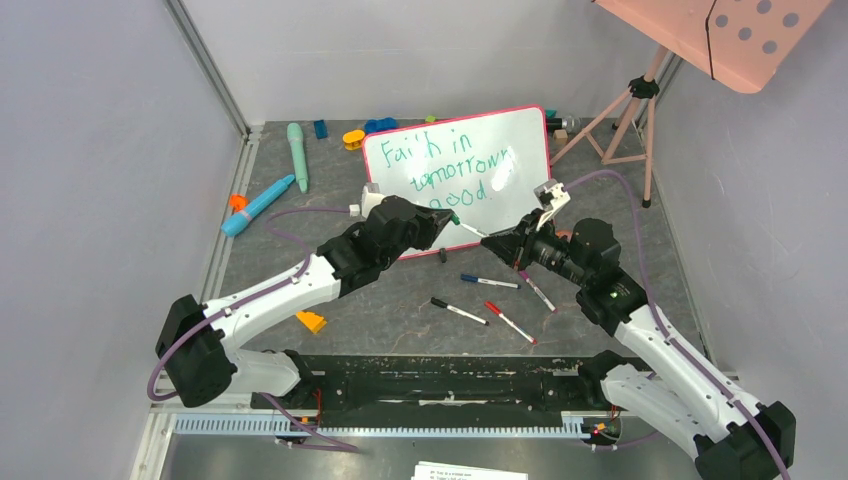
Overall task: Write a sentence on the whiteboard
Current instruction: Close the whiteboard marker at the center of the board.
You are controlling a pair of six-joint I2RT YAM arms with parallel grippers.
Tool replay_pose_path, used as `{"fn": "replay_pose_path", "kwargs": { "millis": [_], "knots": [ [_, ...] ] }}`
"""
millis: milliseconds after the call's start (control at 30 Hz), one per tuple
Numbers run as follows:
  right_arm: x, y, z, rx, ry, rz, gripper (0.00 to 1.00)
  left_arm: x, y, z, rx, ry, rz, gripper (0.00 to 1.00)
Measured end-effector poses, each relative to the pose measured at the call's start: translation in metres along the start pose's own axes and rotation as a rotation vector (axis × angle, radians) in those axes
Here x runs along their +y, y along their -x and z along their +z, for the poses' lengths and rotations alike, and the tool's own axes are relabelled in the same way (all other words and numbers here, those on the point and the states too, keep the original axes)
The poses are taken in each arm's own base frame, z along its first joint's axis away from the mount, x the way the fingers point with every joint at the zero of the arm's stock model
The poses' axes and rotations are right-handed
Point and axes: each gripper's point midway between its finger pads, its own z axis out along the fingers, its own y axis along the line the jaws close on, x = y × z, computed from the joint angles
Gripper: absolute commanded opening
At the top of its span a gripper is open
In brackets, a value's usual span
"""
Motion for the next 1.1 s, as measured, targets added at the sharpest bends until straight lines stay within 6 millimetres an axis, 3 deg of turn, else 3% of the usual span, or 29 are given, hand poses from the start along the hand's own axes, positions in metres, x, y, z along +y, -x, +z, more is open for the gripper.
{"fn": "replay_pose_path", "kwargs": {
  "millis": [733, 1100],
  "knots": [
    [-0.006, 0.000, 0.009, -0.013, -0.033, 0.002, 0.00, -0.002, 0.001, 0.000, 0.004, 0.001, -0.049, 0.02],
    [-0.012, 0.000, 0.032, -0.006, -0.095, -0.011, 0.00, 0.001, 0.004, 0.008, -0.032, 0.017, -0.037, 0.02]
  ]
}}
